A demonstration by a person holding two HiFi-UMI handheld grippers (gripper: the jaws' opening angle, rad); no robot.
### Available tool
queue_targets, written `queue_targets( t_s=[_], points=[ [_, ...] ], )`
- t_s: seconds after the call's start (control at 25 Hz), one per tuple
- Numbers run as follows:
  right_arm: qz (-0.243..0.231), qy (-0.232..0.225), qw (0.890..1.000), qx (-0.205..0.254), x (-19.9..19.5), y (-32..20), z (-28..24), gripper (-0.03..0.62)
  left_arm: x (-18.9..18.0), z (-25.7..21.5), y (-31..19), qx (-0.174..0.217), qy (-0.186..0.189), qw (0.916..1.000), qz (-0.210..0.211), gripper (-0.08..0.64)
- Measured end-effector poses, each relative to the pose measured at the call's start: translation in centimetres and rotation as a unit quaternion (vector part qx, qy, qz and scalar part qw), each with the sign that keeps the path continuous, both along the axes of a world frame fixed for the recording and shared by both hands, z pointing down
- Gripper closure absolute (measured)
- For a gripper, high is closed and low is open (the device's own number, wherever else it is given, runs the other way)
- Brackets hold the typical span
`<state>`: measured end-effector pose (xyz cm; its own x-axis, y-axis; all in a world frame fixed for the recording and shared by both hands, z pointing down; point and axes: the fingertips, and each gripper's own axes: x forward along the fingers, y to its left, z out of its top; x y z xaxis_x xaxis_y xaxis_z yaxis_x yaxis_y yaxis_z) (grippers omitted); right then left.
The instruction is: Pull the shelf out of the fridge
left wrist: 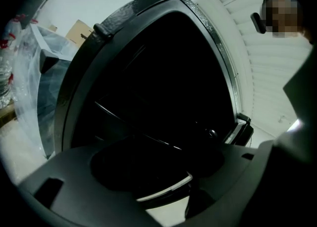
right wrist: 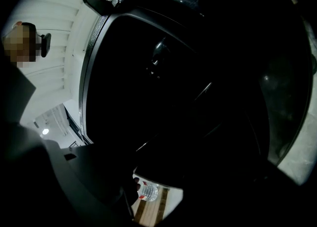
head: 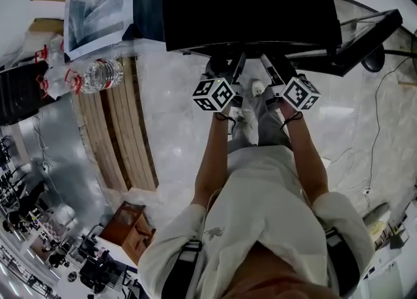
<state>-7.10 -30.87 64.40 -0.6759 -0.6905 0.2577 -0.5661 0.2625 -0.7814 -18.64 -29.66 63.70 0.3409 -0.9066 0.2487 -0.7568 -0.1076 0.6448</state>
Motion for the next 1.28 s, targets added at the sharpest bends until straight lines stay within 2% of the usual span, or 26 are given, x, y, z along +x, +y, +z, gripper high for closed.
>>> queue_targets(
  t_s=[0.32,0.72,0.88,0.96,1.16,1.28],
  points=[
    [0.052,-0.024,0.998,0.006,0.5,-2.4,0.6,0.310,-0.3,-0.1,-1.9,0.015,0.021,0.9994,-0.022,0.273],
    [0.064,-0.010,0.998,0.026,0.2,-4.9,1.1,0.378,-0.3,0.6,-4.1,0.029,0.019,0.9991,-0.026,0.277],
    [0.064,-0.017,0.997,0.040,-0.1,-5.6,0.8,0.423,-0.6,0.9,-4.8,0.032,0.012,0.9989,-0.032,0.342],
    [0.067,-0.020,0.997,0.043,-0.1,-5.6,0.5,0.473,-0.7,0.9,-4.8,0.033,0.016,0.9987,-0.034,0.366],
    [0.074,-0.031,0.996,0.043,0.1,-6.0,0.3,0.491,-0.8,0.5,-5.0,0.042,0.042,0.9975,-0.039,0.409],
    [0.074,-0.042,0.995,0.043,0.3,-5.9,0.3,0.497,-0.7,0.3,-4.9,0.045,0.041,0.9974,-0.038,0.413]
  ],
)
